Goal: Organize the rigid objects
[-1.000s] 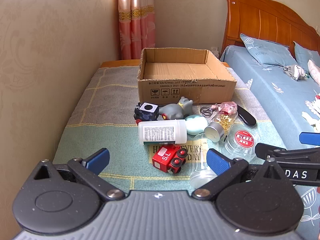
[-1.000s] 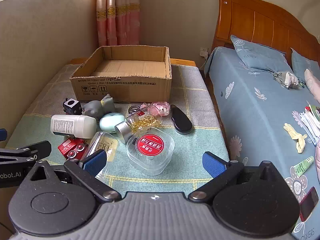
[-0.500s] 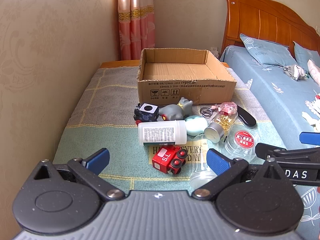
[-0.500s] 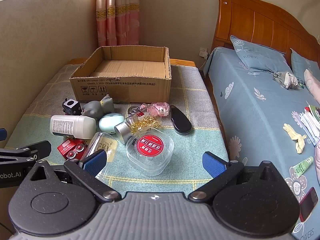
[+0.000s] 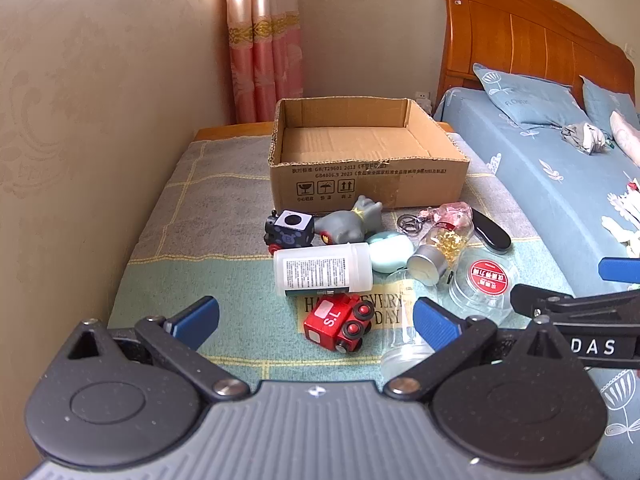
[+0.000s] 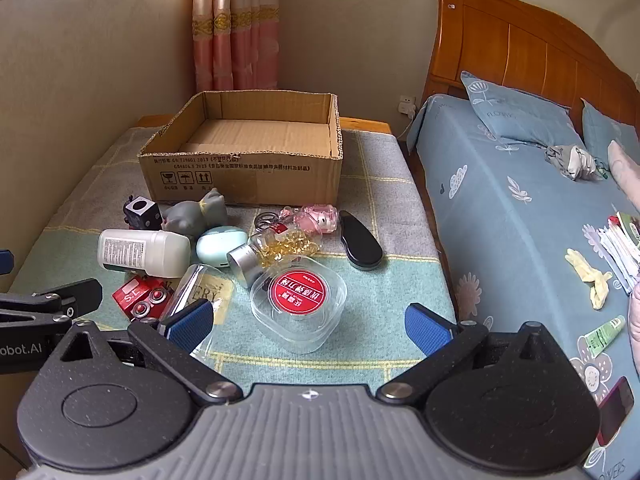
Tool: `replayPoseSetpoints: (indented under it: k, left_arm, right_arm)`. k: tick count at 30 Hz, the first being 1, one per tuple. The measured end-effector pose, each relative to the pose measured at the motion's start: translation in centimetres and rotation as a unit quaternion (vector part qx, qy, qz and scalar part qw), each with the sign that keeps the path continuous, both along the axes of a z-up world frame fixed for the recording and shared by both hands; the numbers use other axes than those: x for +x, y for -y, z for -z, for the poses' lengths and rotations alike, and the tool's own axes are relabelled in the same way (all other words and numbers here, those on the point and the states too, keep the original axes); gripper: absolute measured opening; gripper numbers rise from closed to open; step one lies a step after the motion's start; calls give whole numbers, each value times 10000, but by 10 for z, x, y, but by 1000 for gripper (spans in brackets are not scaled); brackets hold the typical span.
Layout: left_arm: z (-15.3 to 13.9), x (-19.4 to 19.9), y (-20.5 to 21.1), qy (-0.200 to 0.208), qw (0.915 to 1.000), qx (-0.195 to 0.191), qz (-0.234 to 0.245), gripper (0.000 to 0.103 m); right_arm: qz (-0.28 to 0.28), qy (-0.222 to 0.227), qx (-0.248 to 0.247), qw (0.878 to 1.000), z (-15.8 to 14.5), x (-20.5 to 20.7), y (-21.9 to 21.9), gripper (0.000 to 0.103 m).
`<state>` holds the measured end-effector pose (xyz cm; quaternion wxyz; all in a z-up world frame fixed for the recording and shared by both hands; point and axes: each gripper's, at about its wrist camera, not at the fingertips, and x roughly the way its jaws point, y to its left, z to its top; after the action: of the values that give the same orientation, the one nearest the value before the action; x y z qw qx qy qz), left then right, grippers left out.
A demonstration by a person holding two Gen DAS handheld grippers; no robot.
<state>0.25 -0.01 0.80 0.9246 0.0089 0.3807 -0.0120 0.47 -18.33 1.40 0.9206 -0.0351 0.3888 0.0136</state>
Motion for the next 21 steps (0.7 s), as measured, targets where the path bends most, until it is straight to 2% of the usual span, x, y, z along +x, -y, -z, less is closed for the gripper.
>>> replayPoseSetpoints:
  k: [8,12,21]
  left_arm:
    - [0,3,1,73,9998,120,157,102]
    - [2,5,-1,129,9995,60,296,102]
    - [17,12,-5,321,9967,159,725,102]
  right_arm:
    - [-13,-14,-37,10000,0,2,-1,103]
    - [-57,1,-39,10000,0,3,-2,103]
    - [-250,310,127,9991,11,6,14,103]
